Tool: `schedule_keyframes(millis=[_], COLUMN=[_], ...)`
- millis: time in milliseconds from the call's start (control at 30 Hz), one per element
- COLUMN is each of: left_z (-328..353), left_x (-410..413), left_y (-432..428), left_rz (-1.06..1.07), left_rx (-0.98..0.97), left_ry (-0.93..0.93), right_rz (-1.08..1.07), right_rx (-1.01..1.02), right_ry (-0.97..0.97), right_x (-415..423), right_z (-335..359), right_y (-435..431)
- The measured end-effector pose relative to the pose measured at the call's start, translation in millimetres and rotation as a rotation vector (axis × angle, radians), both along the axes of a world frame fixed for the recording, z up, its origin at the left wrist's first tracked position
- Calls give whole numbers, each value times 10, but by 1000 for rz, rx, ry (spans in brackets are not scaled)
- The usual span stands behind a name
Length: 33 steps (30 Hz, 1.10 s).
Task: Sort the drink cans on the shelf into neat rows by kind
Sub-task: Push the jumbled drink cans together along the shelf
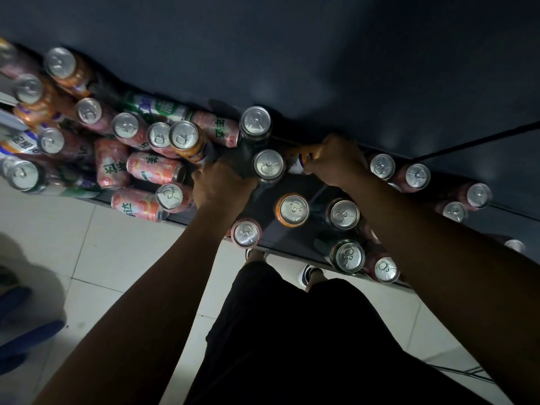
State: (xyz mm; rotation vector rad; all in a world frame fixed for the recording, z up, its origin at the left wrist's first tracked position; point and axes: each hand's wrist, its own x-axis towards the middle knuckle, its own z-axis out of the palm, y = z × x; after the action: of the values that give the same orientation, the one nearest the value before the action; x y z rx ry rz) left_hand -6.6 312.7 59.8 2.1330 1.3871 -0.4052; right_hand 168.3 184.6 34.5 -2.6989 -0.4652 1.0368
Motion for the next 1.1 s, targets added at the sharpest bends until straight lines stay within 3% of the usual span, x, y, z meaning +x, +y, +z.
schedule_keyframes(millis=[267,667,833,1100], left_z=[161,79,47,123], left_x=[58,-40,-68,-261], left_y=[-195,-250,-205,-53], left_rz=[-265,-363,-462,-622], left_rx=[-12,-128,-151,-61], left_ry=[58,28,10,43], right_rz=[21,-9,1,82], right_rx=[9,50,66,4], right_ry=[-133,-126,-215,-273], right_x=[-64,-351,-494,-817], right_z=[73,195,372,605], right_y=[-240,-266,-249,-159])
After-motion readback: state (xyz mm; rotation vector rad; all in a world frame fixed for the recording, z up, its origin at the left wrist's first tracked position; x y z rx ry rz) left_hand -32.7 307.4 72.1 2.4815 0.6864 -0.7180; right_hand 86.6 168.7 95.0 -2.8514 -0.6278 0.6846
